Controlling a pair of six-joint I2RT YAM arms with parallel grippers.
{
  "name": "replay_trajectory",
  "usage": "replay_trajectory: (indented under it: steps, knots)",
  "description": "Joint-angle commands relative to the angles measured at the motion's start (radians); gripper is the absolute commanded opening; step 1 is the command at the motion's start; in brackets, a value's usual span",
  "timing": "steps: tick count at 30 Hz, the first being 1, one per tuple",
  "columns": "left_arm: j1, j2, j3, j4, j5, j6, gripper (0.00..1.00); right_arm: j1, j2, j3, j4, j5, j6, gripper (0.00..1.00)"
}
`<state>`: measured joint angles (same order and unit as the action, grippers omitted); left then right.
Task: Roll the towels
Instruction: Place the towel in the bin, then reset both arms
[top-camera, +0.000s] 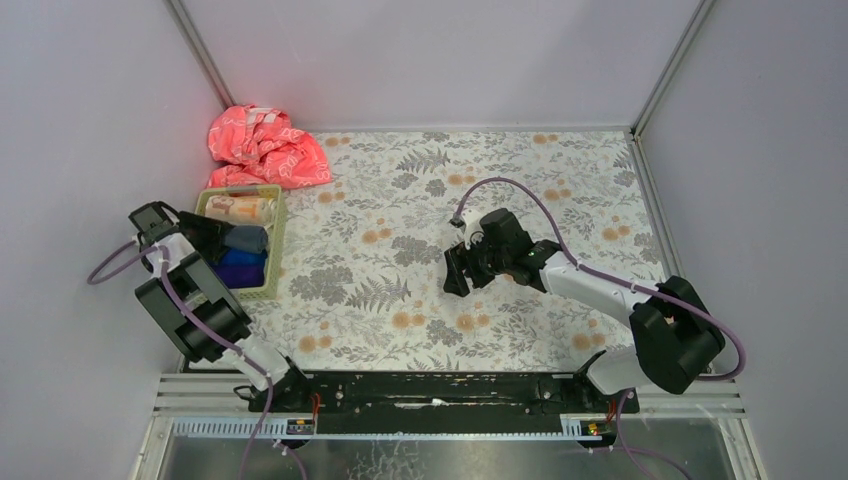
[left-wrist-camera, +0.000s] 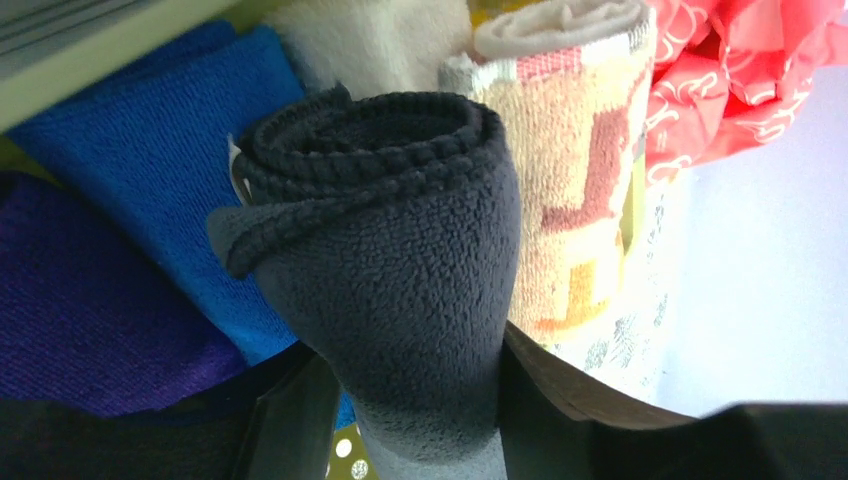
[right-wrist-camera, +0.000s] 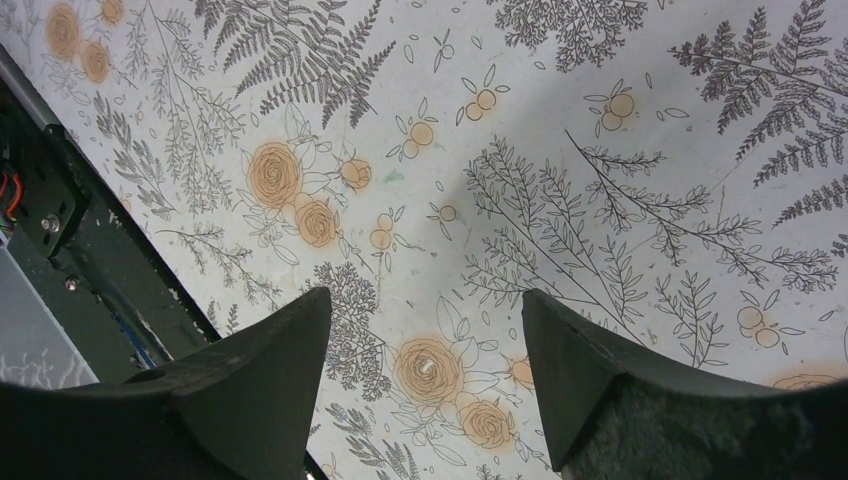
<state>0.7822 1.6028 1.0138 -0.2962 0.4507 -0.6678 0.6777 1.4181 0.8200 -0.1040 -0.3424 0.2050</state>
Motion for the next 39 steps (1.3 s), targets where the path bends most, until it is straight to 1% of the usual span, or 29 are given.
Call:
replay_trajectory:
  steps: [1, 5, 7, 12, 13, 14, 18, 22, 24, 29, 31, 33, 35, 39]
  knots:
    - [0.031, 0.085, 0.048, -0.012, -0.063, 0.038, 0.55, -0.004, 0.010, 0.027, 0.015, -0.018, -0.022, 0.76]
    - [0.030, 0.092, 0.063, -0.047, -0.078, 0.048, 0.66, -0.005, 0.005, 0.025, 0.013, -0.027, -0.021, 0.76]
    - [0.026, 0.062, 0.061, -0.049, -0.090, 0.051, 0.71, -0.004, 0.000, 0.028, 0.008, -0.036, -0.016, 0.76]
    - [0.019, -0.037, 0.063, -0.082, -0.140, 0.051, 0.80, -0.004, -0.023, 0.043, -0.024, -0.031, -0.012, 0.76]
    - [0.019, -0.055, 0.064, -0.094, -0.158, 0.047, 0.88, -0.005, -0.026, 0.047, -0.034, -0.028, -0.012, 0.76]
    - [0.019, -0.075, 0.066, -0.108, -0.180, 0.046, 0.98, -0.004, -0.029, 0.052, -0.045, -0.023, -0.012, 0.76]
    - [0.019, -0.144, 0.070, -0.143, -0.231, 0.041, 1.00, -0.004, -0.047, 0.077, -0.089, 0.021, -0.014, 0.76]
    - [0.018, -0.233, 0.061, -0.161, -0.213, 0.035, 1.00, -0.004, -0.095, 0.106, -0.140, 0.124, -0.017, 0.76]
    - [-0.005, -0.294, 0.053, -0.170, -0.201, 0.043, 1.00, -0.006, -0.122, 0.124, -0.169, 0.183, -0.018, 0.77]
    - [-0.153, -0.458, 0.007, -0.178, -0.214, 0.087, 1.00, -0.009, -0.214, 0.149, -0.229, 0.357, -0.012, 0.78]
    - [-0.226, -0.529, -0.010, -0.175, -0.243, 0.111, 1.00, -0.010, -0.263, 0.147, -0.249, 0.438, -0.003, 0.82]
    - [-0.310, -0.594, -0.019, -0.176, -0.275, 0.139, 1.00, -0.010, -0.323, 0.141, -0.266, 0.521, 0.003, 0.84]
    - [-0.405, -0.658, -0.019, -0.196, -0.342, 0.169, 1.00, -0.010, -0.392, 0.131, -0.289, 0.610, 0.009, 0.87]
    - [-0.577, -0.768, -0.040, -0.210, -0.382, 0.206, 1.00, -0.010, -0.563, 0.095, -0.312, 0.787, 0.009, 0.93]
